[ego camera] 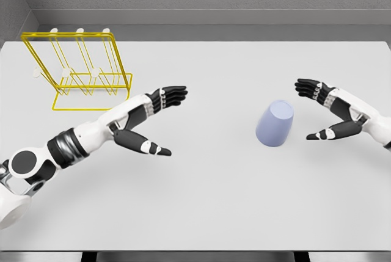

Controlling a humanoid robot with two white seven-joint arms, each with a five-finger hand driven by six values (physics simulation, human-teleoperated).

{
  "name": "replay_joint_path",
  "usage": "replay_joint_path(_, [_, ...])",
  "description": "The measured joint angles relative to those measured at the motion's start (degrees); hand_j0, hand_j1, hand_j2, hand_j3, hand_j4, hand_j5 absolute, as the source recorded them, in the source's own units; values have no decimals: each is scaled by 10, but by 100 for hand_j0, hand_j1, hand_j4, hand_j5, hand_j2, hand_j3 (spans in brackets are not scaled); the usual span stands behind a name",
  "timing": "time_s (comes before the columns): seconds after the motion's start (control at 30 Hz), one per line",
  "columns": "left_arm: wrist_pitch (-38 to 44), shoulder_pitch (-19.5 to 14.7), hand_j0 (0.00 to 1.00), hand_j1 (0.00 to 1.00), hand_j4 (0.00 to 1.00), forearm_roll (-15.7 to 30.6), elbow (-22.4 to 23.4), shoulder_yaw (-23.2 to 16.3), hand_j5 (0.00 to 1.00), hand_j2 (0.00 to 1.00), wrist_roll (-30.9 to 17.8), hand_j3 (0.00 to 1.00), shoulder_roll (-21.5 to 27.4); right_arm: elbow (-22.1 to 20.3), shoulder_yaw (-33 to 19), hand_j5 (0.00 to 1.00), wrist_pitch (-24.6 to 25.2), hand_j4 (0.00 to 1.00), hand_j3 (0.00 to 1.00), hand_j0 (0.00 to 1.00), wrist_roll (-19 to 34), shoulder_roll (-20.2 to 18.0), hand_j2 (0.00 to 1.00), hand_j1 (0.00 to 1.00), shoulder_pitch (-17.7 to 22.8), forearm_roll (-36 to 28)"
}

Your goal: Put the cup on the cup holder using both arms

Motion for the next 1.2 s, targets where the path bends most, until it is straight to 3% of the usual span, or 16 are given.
replay_joint_path(0.3, [1, 12, 100, 100, 100, -6, 29, -1, 100, 100, 21, 100, -38, 7, 0, 100, 0, 100, 100, 100, -1, 19, 100, 100, 10, -20])
replay_joint_path(0.63, [0, 13, 100, 100, 100, -7, 28, 1, 100, 100, 22, 100, -36, 51, 4, 100, 0, 100, 100, 100, 4, 55, 100, 100, 9, -33])
replay_joint_path(1.2, [18, 13, 100, 100, 100, -7, 45, -1, 100, 100, 24, 100, -40, 67, 26, 100, 0, 100, 100, 100, 4, 90, 100, 100, 7, -27])
